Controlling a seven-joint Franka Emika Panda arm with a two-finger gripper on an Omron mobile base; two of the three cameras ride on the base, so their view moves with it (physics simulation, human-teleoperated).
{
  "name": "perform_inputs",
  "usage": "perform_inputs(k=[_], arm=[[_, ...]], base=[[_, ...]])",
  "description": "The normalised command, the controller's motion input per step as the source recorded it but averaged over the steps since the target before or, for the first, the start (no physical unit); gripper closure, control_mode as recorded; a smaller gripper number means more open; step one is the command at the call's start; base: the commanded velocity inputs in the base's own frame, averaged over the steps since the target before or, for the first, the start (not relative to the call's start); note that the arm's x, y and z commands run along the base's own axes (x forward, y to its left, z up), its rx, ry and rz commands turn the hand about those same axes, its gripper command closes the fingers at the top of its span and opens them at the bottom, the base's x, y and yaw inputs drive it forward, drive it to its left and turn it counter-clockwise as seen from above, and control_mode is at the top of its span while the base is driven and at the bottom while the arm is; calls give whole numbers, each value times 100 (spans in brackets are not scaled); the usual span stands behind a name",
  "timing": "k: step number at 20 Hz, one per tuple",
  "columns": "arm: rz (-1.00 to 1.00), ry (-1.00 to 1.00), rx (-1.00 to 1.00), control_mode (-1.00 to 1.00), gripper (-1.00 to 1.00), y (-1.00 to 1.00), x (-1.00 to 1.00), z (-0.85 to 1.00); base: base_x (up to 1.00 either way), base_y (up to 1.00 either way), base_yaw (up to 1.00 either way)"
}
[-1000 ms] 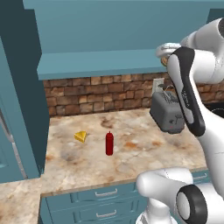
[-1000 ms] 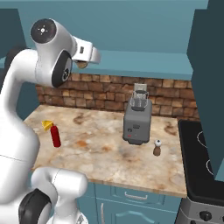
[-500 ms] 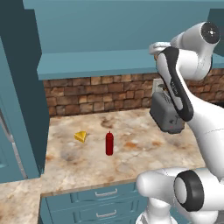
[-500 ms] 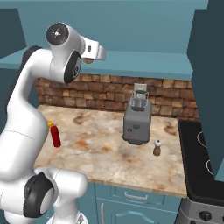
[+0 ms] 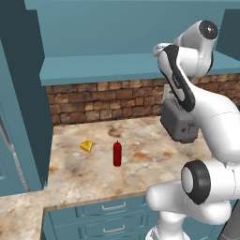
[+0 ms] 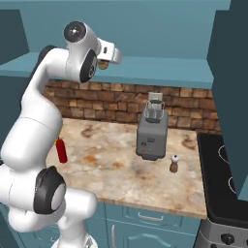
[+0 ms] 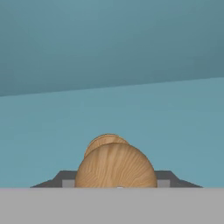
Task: There are various items on the counter. Only move the condiments/shakers into the cabinet.
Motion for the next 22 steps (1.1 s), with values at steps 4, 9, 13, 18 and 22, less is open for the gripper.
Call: perform_inputs(k=[4,9,13,18,22], arm=[[0,2,0,-100,100,0,51,-2],[0,0,0,-100,100,0,18,-14],[0,0,0,-100,100,0,3,-18],[0,0,-1,-100,100,0,5,-20],[0,0,-1,-100,100,0,20,-15]], base=[[0,0,0],[0,0,0],[0,0,0],[0,0,0],[0,0,0]])
